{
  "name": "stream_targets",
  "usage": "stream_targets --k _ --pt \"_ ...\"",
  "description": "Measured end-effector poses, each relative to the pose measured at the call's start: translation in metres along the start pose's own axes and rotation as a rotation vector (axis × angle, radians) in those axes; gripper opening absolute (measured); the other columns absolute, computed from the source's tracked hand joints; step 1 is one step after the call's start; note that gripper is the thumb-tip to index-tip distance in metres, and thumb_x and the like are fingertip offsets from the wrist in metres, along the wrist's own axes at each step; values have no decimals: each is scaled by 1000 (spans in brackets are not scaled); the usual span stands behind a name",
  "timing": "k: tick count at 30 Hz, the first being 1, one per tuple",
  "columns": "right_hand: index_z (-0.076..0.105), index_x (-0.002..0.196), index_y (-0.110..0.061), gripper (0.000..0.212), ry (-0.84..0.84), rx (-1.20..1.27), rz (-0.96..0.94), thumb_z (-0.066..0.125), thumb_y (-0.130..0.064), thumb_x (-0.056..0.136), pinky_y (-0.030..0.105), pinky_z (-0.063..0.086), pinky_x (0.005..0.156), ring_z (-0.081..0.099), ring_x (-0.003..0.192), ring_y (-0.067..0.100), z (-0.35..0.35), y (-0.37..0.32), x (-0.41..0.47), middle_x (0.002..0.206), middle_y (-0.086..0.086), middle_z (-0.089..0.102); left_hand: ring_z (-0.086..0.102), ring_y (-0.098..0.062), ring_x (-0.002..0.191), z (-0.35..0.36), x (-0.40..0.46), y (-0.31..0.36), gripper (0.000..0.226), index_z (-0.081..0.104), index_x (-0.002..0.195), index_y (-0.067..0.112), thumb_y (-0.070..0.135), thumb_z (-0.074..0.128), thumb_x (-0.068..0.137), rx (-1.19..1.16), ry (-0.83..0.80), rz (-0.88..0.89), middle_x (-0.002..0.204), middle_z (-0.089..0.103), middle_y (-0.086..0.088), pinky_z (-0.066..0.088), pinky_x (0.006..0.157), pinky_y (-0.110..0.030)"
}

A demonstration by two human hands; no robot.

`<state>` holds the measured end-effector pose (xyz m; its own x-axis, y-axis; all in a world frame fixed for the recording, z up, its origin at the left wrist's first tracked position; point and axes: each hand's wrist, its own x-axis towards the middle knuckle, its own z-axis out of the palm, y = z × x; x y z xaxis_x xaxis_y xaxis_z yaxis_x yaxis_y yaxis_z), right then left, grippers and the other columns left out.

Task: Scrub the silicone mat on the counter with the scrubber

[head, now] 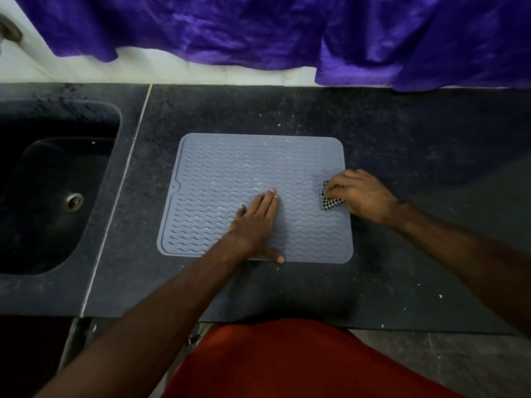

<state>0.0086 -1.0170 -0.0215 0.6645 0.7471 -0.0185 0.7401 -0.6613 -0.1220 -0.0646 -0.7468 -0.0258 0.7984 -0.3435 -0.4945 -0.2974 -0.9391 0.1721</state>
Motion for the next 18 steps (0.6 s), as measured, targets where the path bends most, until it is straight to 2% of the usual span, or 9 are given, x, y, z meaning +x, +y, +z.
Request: stream_targets --k 6,9,13,15,18 --pt "71 104 -16 44 -33 43 23 77 -1 63 41 47 78 59 98 30 -1 2 2 108 4 66 -16 -24 149 -5 -5 -14 135 -19 153 14 64 74 69 -166 42 23 160 -24 -4 4 121 -48" --pt "71 105 -23 35 -84 89 54 72 -7 74 41 48 81 57 97 24 -5 2 11 108 -2 64 -16 -25 148 -16 -16 -45 133 -18 153 16 62 75 70 -259 105 -74 161 -23 -3 3 121 -49" --pt "72 98 -27 22 -213 149 106 69 -16 80 39 52 79 60 96 17 -19 2 37 106 -7 64 -18 -26 148 -16 -21 -94 141 -21 152 18 68 76 63 -186 43 -209 160 -25 -3 0 119 -52" --pt "72 98 -25 20 -185 212 128 69 -17 80 38 52 81 61 96 16 -26 -6 55 104 -6 65 -21 -27 147 -11 -20 -105 145 -23 152 18 72 75 60 -143 -8 -228 159 -27 -4 0 119 -52" --pt "71 105 -22 26 -49 287 104 70 -16 81 38 50 84 59 98 17 -27 -33 86 106 -3 65 -23 -27 146 -5 -19 -110 147 -24 151 17 76 73 57 -131 -25 -221 158 -30 -5 1 120 -54"
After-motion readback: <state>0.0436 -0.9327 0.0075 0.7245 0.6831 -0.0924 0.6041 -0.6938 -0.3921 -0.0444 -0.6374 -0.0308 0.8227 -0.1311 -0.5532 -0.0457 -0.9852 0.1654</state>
